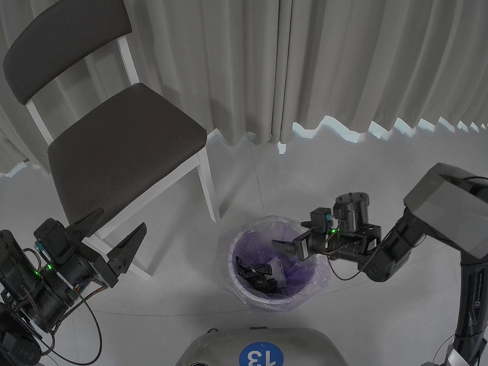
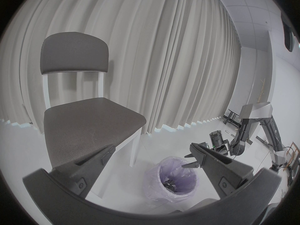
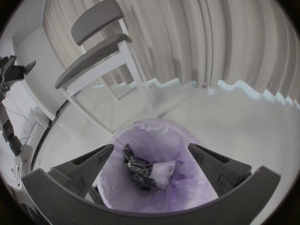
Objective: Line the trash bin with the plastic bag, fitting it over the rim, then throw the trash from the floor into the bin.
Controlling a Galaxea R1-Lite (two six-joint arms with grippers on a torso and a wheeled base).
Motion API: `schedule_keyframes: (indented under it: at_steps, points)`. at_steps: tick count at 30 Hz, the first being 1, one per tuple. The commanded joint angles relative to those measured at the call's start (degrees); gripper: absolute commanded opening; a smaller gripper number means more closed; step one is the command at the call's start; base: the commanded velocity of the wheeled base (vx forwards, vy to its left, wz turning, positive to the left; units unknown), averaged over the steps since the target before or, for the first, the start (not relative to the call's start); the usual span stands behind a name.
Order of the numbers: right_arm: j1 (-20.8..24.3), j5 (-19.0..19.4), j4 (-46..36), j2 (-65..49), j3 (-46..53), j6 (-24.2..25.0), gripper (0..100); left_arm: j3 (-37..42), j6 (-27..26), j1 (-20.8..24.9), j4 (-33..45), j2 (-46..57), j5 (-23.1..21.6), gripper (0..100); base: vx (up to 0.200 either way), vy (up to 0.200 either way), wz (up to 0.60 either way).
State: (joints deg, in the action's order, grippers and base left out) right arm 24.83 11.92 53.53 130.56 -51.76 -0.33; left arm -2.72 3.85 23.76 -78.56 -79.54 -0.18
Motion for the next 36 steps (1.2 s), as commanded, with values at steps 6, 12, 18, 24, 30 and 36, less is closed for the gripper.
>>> schedule_keyframes:
  at_steps: [6, 12, 18, 24, 30, 36]
  points:
    - [-8.6, 0.3, 1.2, -8.4, 10.6, 0.4, 100, -0.3, -1.9, -0.1, 0.0, -1.8, 0.3, 100, 0.0, 0.0, 0.0]
    - [-13.8, 0.2, 4.5, -7.5, 16.2, -0.5, 100, -0.8, -1.8, 0.2, 0.0, -4.7, 0.7, 100, 0.0, 0.0, 0.0]
    - [-15.9, 0.1, 7.7, -2.0, 20.6, -2.1, 100, -3.3, -1.7, 1.6, -1.2, -7.8, 1.8, 100, 0.0, 0.0, 0.0]
    - [-15.8, 0.1, 20.2, 8.9, 23.2, -3.6, 100, -2.7, -1.9, 2.0, -8.5, -11.3, 2.6, 100, 0.0, 0.0, 0.0]
    - [-15.5, 0.9, 23.2, 14.9, 22.3, -4.0, 100, -2.6, -1.9, 2.2, -9.2, -11.3, 4.0, 100, 0.0, 0.0, 0.0]
    - [-15.4, 1.5, 18.1, 14.6, 17.8, -4.1, 100, -1.7, -1.8, 1.5, -8.9, -9.1, 4.1, 100, 0.0, 0.0, 0.0]
